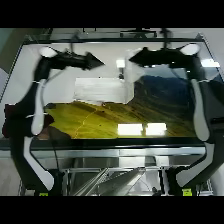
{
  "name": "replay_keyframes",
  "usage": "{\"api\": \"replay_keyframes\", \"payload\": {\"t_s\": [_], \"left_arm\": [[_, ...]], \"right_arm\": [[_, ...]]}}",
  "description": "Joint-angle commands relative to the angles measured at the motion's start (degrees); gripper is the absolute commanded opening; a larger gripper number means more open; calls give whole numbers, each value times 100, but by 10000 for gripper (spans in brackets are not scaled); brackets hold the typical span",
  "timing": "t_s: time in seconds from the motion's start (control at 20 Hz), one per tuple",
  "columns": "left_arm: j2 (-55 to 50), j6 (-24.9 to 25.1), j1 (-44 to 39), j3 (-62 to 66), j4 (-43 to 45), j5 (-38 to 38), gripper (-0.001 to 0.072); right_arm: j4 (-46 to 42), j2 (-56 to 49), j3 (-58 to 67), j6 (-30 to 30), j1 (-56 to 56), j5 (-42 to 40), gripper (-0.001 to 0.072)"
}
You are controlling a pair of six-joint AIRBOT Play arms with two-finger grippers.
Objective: Fold the shirts.
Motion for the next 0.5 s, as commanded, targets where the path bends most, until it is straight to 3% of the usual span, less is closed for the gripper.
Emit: {"api": "replay_keyframes", "payload": {"t_s": [0.0, 0.1, 0.2, 0.25, 0.3, 0.35, 0.45], "left_arm": [[1180, 177, 1196, -240, -284, -833, 5], [1700, 520, 1635, -828, -273, -837, 5], [2079, 741, 1919, -1482, -275, -938, 5], [2238, 815, 1996, -1836, -275, -975, 4], [2361, 872, 2044, -2151, -275, -990, 4], [2476, 929, 2090, -2457, -275, -994, 4], [2673, 1008, 2131, -2938, -280, -994, 4]], "right_arm": [[468, -640, 4, -254, 1655, -2188, 21], [883, -1228, 7, -638, 2680, -3939, 21], [1488, -1762, 13, -1438, 3585, -6022, 24], [1775, -1961, 31, -1456, 3919, -6734, 191], [1720, -2096, 81, -1460, 4127, -6942, 587], [1530, -2142, 109, -1460, 4205, -6878, 717], [929, -2057, 111, -1458, 4151, -6422, 717]]}}
